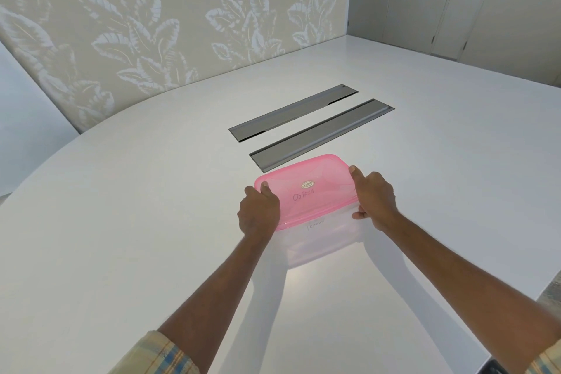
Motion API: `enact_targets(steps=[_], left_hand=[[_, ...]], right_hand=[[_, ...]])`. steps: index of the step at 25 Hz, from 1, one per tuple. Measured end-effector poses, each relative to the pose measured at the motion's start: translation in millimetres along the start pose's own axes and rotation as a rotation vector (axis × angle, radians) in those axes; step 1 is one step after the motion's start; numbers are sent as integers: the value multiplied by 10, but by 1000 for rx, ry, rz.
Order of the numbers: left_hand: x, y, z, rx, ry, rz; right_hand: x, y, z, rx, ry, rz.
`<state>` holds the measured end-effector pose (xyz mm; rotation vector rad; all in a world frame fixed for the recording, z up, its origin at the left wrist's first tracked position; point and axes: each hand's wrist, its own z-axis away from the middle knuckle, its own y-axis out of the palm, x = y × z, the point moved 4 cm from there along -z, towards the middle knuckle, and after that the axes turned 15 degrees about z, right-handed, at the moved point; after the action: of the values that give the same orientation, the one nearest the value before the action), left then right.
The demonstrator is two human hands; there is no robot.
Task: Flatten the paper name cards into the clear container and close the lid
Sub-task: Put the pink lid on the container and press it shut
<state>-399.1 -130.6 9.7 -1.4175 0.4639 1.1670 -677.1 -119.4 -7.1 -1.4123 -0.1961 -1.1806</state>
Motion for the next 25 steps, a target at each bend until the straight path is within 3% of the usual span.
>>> enact_targets(steps=[11, 17, 20, 25], left_hand=[[-36, 21, 90, -61, 157, -26], [-44, 4, 99, -52, 195, -34], [-45, 2, 105, -50, 193, -40], [-42, 8, 78, -49, 182, -48]], right_hand=[[-23, 21, 10, -19, -71, -97], [193, -97, -151, -33, -181, 326], [466, -20, -345, 54, -245, 290], [764, 149, -723, 187, -182, 117]])
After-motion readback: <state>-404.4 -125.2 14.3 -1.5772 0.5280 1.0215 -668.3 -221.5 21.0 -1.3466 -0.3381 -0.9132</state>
